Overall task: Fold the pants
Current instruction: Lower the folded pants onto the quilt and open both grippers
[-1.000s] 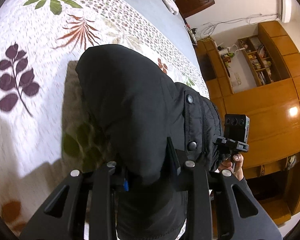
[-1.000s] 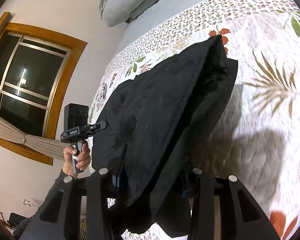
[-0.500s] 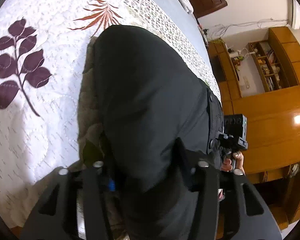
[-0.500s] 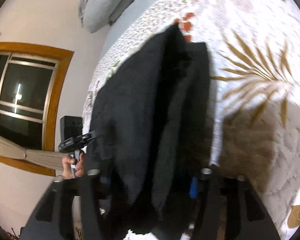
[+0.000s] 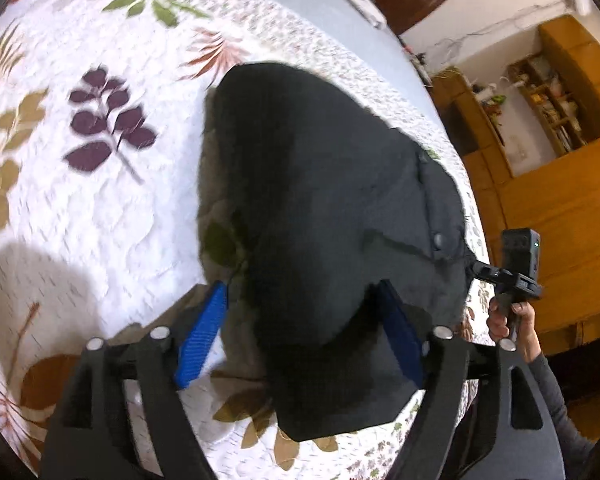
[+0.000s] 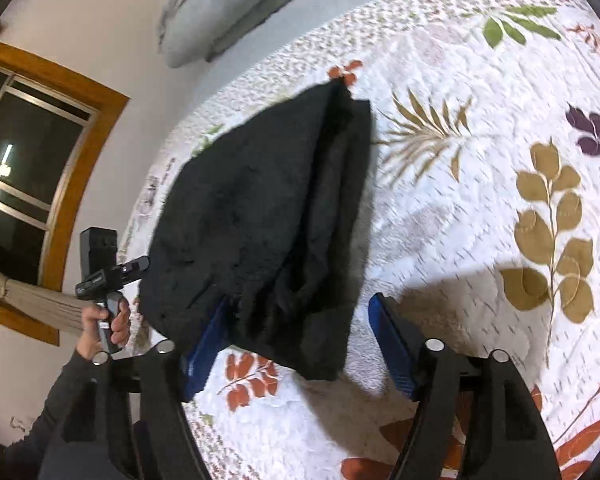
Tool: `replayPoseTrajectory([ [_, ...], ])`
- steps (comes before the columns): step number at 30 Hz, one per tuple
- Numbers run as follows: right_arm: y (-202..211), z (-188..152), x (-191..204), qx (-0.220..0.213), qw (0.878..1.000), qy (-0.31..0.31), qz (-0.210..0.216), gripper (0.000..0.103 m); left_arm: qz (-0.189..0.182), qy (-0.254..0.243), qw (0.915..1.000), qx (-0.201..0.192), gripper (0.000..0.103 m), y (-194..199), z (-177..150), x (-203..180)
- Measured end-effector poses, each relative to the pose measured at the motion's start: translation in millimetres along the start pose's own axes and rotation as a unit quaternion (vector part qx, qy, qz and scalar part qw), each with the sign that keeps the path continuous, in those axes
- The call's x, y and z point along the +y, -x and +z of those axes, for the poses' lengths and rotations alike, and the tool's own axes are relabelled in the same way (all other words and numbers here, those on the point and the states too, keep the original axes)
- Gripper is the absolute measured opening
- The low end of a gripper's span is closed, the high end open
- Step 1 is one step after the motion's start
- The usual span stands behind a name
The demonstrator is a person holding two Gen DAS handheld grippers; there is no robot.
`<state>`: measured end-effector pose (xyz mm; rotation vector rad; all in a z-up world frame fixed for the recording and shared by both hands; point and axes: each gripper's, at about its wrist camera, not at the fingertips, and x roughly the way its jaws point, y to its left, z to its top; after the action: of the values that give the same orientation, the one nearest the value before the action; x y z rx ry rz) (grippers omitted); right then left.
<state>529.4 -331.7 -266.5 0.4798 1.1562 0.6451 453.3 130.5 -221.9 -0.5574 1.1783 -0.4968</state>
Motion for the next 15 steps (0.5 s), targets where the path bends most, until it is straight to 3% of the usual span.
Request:
replayPoseTrajectory([
  [5, 2.4, -3.2, 5.5, -0.009, 1.0, -0.02, 0.008, 0.076, -0.017, 0.03, 0.9993, -0.014, 0.079, 5.9, -5.6, 7.7],
  [10, 36.3, -21.9, 12.1, -0.05, 0.998, -0.021, 0.012, 0.078, -0.024, 0.054, 0.9956, -0.073, 0.086, 43.2, -26.0, 20.3],
  [12, 53.5, -38.2, 11.9, -0.08, 0.996, -0.033, -0.002, 0.085, -0.028, 0.066, 0.9928, -0.096, 0.087, 63.2, -40.1, 26.2],
  [15, 72.6, -67.2, 19.3, -0.114, 0.992, -0.04, -0.042, 0.092, 0.003, 0.079, 0.9871, -0.139, 0.091, 102.4, -71.4, 25.8],
])
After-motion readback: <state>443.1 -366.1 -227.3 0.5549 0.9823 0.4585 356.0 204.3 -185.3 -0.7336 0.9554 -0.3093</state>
